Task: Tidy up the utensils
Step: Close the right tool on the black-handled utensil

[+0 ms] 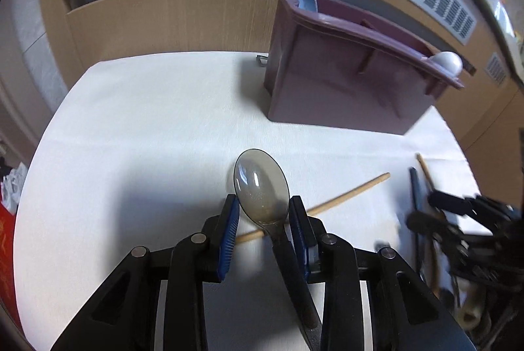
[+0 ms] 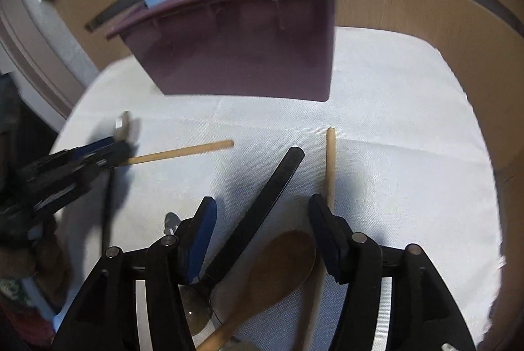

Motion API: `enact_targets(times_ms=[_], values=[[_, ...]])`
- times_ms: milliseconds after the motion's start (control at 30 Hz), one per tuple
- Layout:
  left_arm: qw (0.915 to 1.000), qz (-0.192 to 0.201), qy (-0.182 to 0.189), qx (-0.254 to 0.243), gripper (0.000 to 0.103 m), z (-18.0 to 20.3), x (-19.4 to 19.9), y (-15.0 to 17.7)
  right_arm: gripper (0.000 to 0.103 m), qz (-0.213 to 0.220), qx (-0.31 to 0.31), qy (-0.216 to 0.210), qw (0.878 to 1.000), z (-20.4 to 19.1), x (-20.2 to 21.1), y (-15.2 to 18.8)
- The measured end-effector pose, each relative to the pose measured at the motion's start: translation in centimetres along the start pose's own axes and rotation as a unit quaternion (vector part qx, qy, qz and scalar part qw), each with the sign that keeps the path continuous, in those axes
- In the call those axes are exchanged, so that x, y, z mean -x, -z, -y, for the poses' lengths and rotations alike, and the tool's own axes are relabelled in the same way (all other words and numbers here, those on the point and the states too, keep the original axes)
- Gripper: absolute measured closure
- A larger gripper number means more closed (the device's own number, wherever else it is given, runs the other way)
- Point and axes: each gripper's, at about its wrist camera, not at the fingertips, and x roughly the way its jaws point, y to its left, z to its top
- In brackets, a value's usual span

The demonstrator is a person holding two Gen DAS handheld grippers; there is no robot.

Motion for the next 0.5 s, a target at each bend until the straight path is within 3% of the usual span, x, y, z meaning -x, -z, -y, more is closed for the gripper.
enact_targets(times_ms=[100, 133, 167, 200, 267, 500], values=[[0.9995, 0.032, -0.001, -0.004, 0.071, -0.1, 2.1, 0.9, 0.047, 0.012, 0.018, 0.05, 0.999, -1.8, -0.7, -0.1], [0.9988, 0.049, -0.002, -0.009, 0.071, 0.0, 3.0, 1.1, 0.051, 0.023, 0.039, 0.07, 0.996, -2.9, -1.0, 0.0], [0.9982, 0.059, -0.001, -0.012, 0.071, 0.2, 3.7, 1.2, 0.062, 0.036, 0.057, 0.077, 0.995, -3.7, -1.2, 0.0], [0.9974, 0.071, 0.001, -0.015, 0.071, 0.2, 4.4, 1.3, 0.076, 0.046, 0.077, 0.076, 0.993, -4.6, -1.3, 0.1], [0.9955, 0.093, 0.01, -0.017, 0.071, -0.3, 6.3, 1.8, 0.086, 0.044, 0.1, 0.065, 0.992, -5.6, -1.4, 0.1], [0.9894, 0.14, 0.035, -0.019, 0.071, -0.2, 10.5, 2.0, 0.091, 0.066, 0.096, -0.013, 0.993, -3.9, 1.1, 1.1]])
